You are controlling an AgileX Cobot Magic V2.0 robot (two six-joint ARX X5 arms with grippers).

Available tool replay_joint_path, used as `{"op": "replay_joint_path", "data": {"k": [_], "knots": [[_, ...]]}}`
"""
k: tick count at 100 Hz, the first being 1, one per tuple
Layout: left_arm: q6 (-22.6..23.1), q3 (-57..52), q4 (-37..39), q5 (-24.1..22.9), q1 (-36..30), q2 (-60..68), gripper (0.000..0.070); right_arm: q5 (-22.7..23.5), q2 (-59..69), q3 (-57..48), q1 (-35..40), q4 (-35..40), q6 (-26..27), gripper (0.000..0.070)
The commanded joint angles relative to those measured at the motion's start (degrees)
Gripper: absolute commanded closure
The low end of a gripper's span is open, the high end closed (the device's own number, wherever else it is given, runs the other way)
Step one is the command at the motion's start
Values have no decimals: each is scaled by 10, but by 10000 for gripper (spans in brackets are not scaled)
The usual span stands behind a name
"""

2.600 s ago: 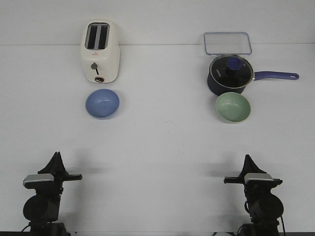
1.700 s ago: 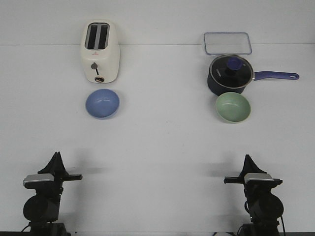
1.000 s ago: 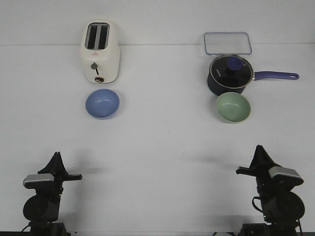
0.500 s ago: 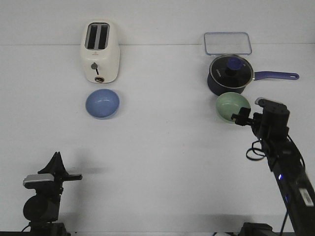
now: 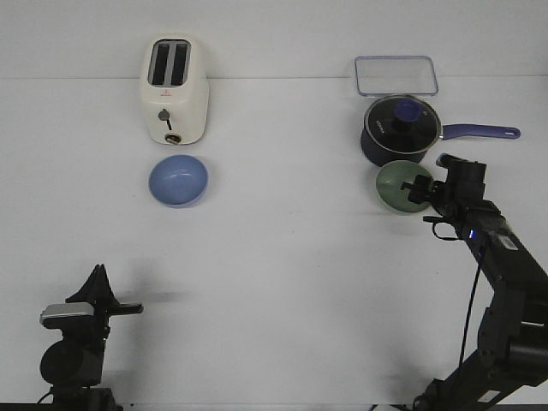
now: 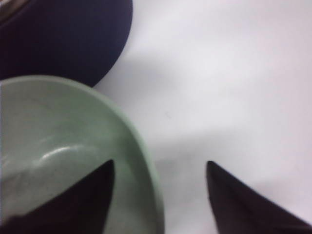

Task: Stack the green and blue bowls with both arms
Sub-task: 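Reach the right gripper forward to the rim of the pale green bowl, then grasp the green bowl rim and drag it toward the table center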

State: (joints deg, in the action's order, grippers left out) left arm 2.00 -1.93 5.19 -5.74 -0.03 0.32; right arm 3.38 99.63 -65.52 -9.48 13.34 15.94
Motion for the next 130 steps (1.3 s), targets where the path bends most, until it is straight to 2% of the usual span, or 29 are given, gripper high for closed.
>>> {"op": "replay_joint_path", "data": {"k": [1,6,30,46,56,70,89,111,130], "knots": [[-1,11,7,2,1,-1,685,3,14,-14,0,-11,5,580],[-1,11,7,2,1,-1,685,3,14,-14,0,-13,5,700],[-1,11,7,2,1,-1,685,28,-21,-13,-8,13,5,700],[-1,11,7,2,1,-1,685,50,-104,-7,-8,80,0,700],[-1,11,7,2,1,-1,685,81,-179,25,15,96,0,700],[-1,11,7,2,1,-1,685,85,-294,102,92,94,5,700],[-1,11,7,2,1,-1,685,80,-381,206,263,93,5,700],[-1,11,7,2,1,-1,685,30,-370,276,408,44,25,700],[-1,11,7,2,1,-1,685,8,-332,282,457,31,35,700]]}}
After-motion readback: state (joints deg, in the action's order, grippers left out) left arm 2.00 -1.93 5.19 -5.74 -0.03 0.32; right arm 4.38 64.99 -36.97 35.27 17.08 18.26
